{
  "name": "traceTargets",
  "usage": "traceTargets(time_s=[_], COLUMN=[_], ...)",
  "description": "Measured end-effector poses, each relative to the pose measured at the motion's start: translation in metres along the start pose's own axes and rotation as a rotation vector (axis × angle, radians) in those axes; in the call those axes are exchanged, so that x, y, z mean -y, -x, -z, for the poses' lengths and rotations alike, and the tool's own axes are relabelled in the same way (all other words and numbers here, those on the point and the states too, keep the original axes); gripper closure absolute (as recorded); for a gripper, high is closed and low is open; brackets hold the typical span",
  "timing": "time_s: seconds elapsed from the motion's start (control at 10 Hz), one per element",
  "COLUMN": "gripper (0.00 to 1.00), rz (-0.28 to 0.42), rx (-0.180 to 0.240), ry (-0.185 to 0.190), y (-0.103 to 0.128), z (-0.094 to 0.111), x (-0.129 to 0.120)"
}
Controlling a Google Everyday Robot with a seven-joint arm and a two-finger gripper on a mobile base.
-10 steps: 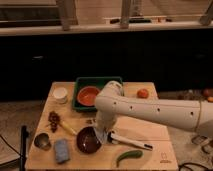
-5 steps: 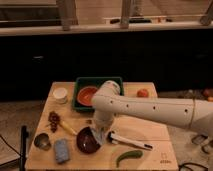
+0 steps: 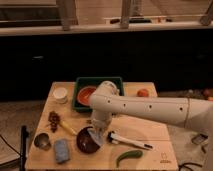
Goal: Place towel in purple bowl
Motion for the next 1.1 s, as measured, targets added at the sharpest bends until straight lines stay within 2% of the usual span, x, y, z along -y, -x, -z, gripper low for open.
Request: traceTargets(time_s=[0.7,1.1], gripper=[1.00,1.00], rz=[0.017,0.045], rx=[-0.002,0.021], ry=[0.006,0.015], y=[-0.002,0.006], z=[0.006,0.002], x=[0.029,0.041])
